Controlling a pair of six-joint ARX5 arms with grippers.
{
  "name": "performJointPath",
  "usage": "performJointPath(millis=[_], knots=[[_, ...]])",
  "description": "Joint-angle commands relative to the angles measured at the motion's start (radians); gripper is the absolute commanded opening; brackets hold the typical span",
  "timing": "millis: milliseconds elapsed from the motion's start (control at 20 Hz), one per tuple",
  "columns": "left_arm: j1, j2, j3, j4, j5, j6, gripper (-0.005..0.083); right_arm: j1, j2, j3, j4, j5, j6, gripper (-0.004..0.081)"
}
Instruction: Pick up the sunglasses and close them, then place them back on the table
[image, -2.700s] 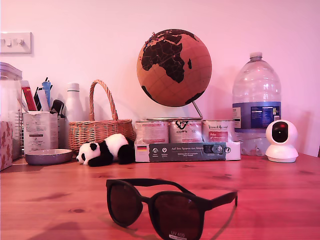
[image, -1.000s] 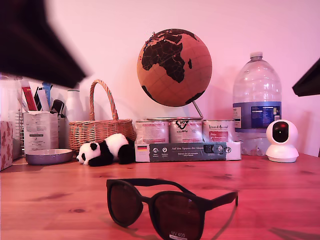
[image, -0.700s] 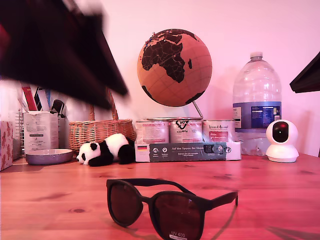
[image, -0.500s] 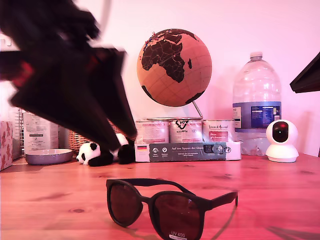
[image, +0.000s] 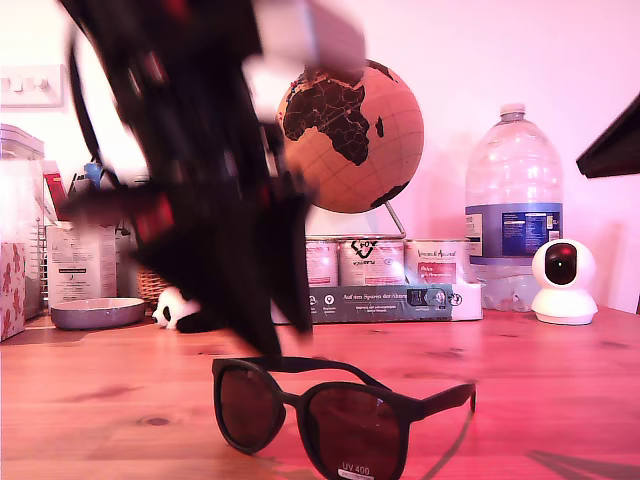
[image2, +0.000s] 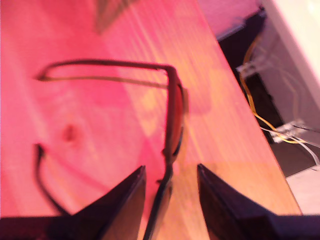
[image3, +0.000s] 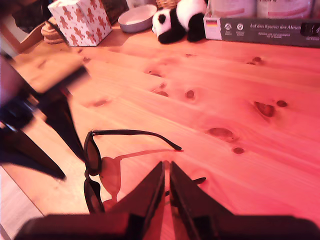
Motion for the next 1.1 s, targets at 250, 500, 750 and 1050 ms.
performJointPath(millis=[250, 500, 750, 1050], knots=[[-0.004, 0.074, 0.016, 0.022, -0.007, 0.024, 0.0288, 0.005, 0.005, -0.014, 0.010, -0.019, 0.000, 0.0023], [-0.004, 0.108, 0.016, 0.024, -0.022, 0.026, 0.0287, 0.005, 0.005, -0.014, 0.011, -0.026, 0.000, 0.0023], [-0.004, 0.123, 0.016, 0.023, -0.040, 0.035, 0.0227, 0.005, 0.005, -0.014, 0.010, -0.027, 0.000, 0.0023], [-0.017, 0.123, 0.016, 0.013, -0.036, 0.033, 0.0035, 0.005, 0.005, -0.014, 0.010, -0.027, 0.003, 0.0023]])
